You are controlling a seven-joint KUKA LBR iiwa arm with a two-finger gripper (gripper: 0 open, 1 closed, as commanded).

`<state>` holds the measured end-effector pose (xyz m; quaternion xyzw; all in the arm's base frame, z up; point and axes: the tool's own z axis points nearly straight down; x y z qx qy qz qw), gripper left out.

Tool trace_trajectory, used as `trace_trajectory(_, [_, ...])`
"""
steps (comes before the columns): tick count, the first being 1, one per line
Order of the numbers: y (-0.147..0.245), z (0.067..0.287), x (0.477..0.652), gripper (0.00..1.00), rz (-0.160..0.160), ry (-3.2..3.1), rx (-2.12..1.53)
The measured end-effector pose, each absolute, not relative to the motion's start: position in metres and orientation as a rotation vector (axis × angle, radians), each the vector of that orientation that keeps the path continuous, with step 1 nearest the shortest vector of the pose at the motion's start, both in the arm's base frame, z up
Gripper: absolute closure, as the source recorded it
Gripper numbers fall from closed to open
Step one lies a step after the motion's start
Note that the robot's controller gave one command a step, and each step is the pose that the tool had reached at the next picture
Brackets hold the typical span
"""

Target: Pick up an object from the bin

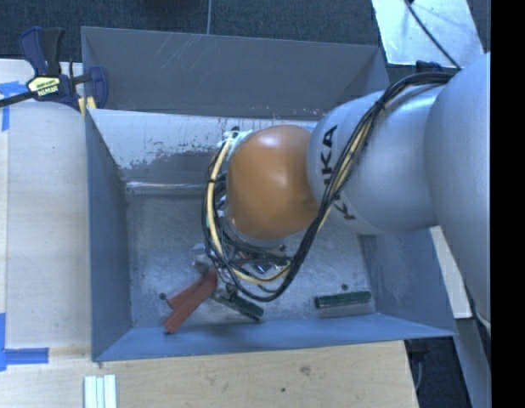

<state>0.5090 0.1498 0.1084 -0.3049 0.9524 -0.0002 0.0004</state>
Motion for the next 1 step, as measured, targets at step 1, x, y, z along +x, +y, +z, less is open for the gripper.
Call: trace_trajectory(1, [0.1317,0.2429,0.4968,1.00,-0.002,2.975,-0.975])
